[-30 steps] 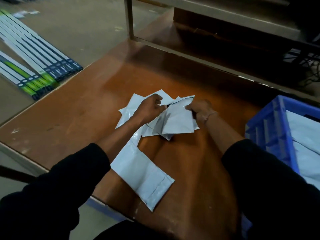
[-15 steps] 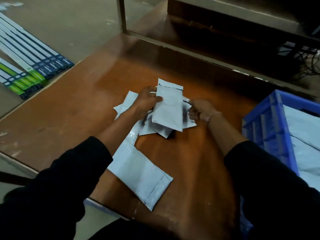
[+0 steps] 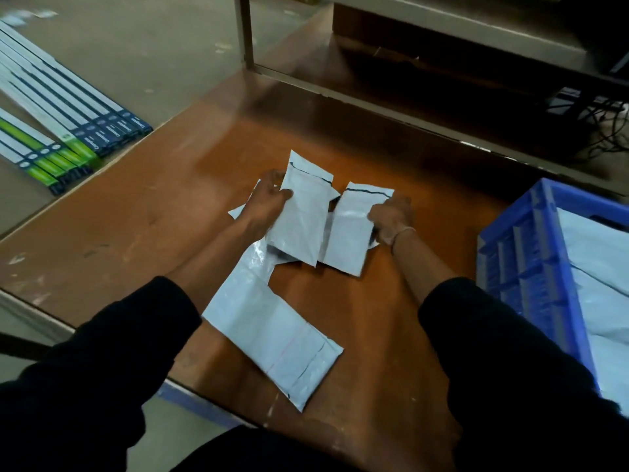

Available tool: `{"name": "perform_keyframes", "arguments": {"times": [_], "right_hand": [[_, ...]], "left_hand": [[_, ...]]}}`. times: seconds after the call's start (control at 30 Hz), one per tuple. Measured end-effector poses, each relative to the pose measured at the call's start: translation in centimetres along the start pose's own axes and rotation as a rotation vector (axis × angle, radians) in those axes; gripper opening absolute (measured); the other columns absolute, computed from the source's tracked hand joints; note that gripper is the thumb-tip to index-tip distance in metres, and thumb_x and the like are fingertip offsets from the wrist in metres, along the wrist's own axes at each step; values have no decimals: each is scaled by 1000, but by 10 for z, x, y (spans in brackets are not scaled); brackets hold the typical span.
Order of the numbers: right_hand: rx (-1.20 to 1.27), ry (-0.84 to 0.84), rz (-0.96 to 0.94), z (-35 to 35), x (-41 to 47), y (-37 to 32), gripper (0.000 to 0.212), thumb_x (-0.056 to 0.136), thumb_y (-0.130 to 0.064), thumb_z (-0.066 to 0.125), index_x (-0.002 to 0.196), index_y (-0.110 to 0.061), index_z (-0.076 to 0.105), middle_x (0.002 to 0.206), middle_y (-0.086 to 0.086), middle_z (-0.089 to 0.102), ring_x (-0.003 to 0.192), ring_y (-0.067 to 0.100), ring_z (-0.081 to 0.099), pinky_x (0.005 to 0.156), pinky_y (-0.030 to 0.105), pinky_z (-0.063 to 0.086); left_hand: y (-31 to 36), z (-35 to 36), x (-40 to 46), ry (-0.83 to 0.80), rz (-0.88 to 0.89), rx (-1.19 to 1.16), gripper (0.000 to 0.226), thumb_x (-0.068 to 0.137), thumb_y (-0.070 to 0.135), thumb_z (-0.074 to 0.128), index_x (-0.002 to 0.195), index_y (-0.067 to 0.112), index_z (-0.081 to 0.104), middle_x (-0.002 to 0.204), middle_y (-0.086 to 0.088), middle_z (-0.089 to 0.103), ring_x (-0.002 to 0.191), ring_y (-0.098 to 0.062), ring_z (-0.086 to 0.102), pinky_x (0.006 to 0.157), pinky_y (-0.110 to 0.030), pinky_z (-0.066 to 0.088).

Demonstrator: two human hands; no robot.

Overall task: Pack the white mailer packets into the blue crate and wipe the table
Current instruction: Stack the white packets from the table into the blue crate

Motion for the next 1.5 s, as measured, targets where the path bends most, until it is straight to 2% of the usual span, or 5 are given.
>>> {"name": "perform_keyframes", "arguments": {"times": [0.17, 0.3, 0.53, 1.03, 1.5], "right_hand": [[30, -128, -137, -52, -5, -39, 26, 81, 15, 60, 73, -5, 73, 76, 4, 69, 62, 15, 64, 65, 28, 55], [126, -284, -6, -62, -14, -61, 26, 86, 10, 60, 110, 3, 68, 91, 13, 67, 65, 17, 64, 86, 40, 55], [109, -311, 63, -7, -37, -47, 27, 86, 5, 68, 68, -12, 58, 66, 1, 67, 61, 15, 64, 51, 21, 51], [12, -259, -161, -64, -84, -68, 34, 80, -8, 80, 105, -6, 57, 101, 12, 67, 87, 22, 67, 76, 36, 57], [170, -195, -225, -234, -137, -36, 18, 79, -11, 81, 92, -10, 69, 92, 5, 74, 71, 14, 72, 54, 23, 56]], "left_hand": [[-1, 8, 1, -21, -3, 22, 36, 104, 28, 54, 138, 29, 44, 132, -2, 58, 112, -23, 61, 96, -43, 55], [2, 20, -1, -70, -81, -135, 37, 105, 23, 52, 142, 26, 46, 136, -5, 60, 117, -25, 62, 99, -45, 55], [7, 36, -12, -176, -159, -370, 68, 82, 72, 65, 134, 28, 58, 127, 1, 71, 113, -24, 71, 96, -48, 58], [37, 43, -50, -242, 90, -157, 64, 87, 33, 80, 139, 31, 43, 123, 11, 63, 105, -13, 68, 70, -17, 58], [122, 171, -158, -350, 253, -407, 78, 87, 15, 81, 148, 24, 34, 138, 1, 56, 118, -21, 65, 92, -42, 61]]}}
Point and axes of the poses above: each hand's wrist, its own x-axis towards the middle knuckle, its own z-axis out of the palm, y = z × x, the point moved 3 cm from there along x, towards the middle knuckle
